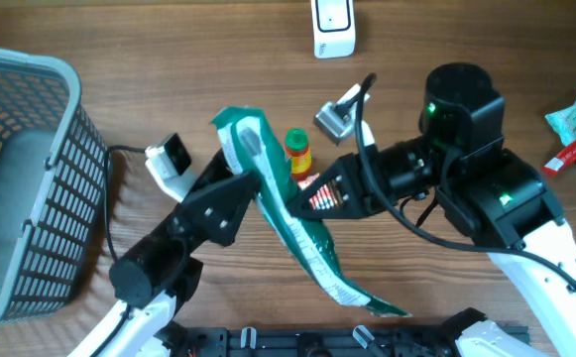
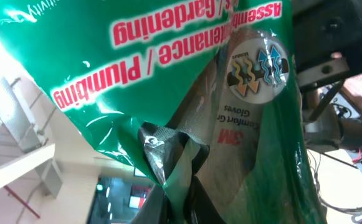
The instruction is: Scan the item barcode
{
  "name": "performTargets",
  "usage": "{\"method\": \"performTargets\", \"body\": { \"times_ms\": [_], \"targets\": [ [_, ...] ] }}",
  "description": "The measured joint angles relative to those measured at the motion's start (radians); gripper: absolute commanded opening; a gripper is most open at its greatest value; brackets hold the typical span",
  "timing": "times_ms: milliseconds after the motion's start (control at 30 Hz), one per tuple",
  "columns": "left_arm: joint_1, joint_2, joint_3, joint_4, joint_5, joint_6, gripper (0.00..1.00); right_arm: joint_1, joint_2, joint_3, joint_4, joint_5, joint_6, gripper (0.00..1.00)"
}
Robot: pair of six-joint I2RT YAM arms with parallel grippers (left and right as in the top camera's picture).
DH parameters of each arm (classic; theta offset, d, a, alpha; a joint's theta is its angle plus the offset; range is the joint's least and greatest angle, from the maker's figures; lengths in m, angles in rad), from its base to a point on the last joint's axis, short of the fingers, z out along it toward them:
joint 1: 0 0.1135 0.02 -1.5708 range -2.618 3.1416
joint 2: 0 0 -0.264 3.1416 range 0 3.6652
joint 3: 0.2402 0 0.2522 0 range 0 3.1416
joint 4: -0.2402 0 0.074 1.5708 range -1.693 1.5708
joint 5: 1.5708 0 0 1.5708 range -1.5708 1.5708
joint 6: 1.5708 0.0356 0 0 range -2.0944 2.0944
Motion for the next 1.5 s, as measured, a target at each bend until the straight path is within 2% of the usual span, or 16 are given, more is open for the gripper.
{"method": "performTargets", "body": {
  "times_ms": [133,233,367,667,700,733,800,833,900,933,1000,1067,1100,1167,1300,1500],
  "targets": [
    [0.0,0.012,0.001,0.066,0.0,-0.026,0.86,0.006,0.0,0.0,0.0,0.02,-0.008,0.04],
    [0.0,0.013,0.001,0.066,0.003,-0.046,0.56,0.006,0.01,0.0,0.0,0.026,-0.021,0.04],
    [0.0,0.013,0.001,0.066,0.008,-0.072,0.38,0.006,0.027,0.0,0.0,0.026,-0.024,0.04],
    [0.0,0.013,0.001,0.066,0.036,-0.086,0.36,-0.089,0.032,0.0,-0.035,0.024,-0.149,0.04],
    [0.0,0.013,0.001,0.066,0.039,-0.086,0.33,-0.108,0.032,0.0,-0.053,0.023,-0.163,0.04],
    [0.0,0.014,0.001,0.066,0.042,-0.086,0.22,-0.132,0.032,0.0,-0.074,0.021,-0.18,0.05],
    [0.0,0.016,0.001,0.066,0.044,-0.089,0.09,-0.15,0.032,0.0,-0.093,0.017,-0.201,0.06],
    [0.0,0.018,0.0,0.066,0.045,-0.091,0.07,-0.153,0.032,0.0,-0.103,0.014,-0.212,0.07],
    [0.0,0.018,0.0,0.066,0.05,-0.09,0.16,-0.153,0.032,0.0,-0.121,0.008,-0.237,0.07],
    [0.0,0.018,0.0,0.066,0.054,-0.09,0.35,-0.154,0.032,0.0,-0.132,0.007,-0.245,0.07],
    [0.0,0.018,0.0,0.066,0.057,-0.09,0.55,-0.154,0.032,0.0,-0.152,0.007,-0.26,0.07],
    [0.0,0.018,0.0,0.066,0.057,-0.088,0.82,-0.154,0.032,0.0,-0.177,0.008,-0.278,0.07],
    [0.0,0.018,0.0,0.067,0.057,-0.092,0.89,-0.154,0.033,0.0,-0.192,0.008,-0.286,0.07],
    [0.0,0.018,0.0,0.067,0.057,-0.095,0.88,-0.154,0.034,0.0,-0.215,0.013,-0.301,0.07],
    [0.0,0.018,0.0,0.067,0.056,-0.096,0.69,-0.154,0.034,0.0,-0.23,0.022,-0.312,0.07],
    [0.0,0.018,0.0,0.061,0.056,-0.089,0.6,-0.151,0.034,0.0,-0.23,0.022,-0.299,0.05]
  ]
}}
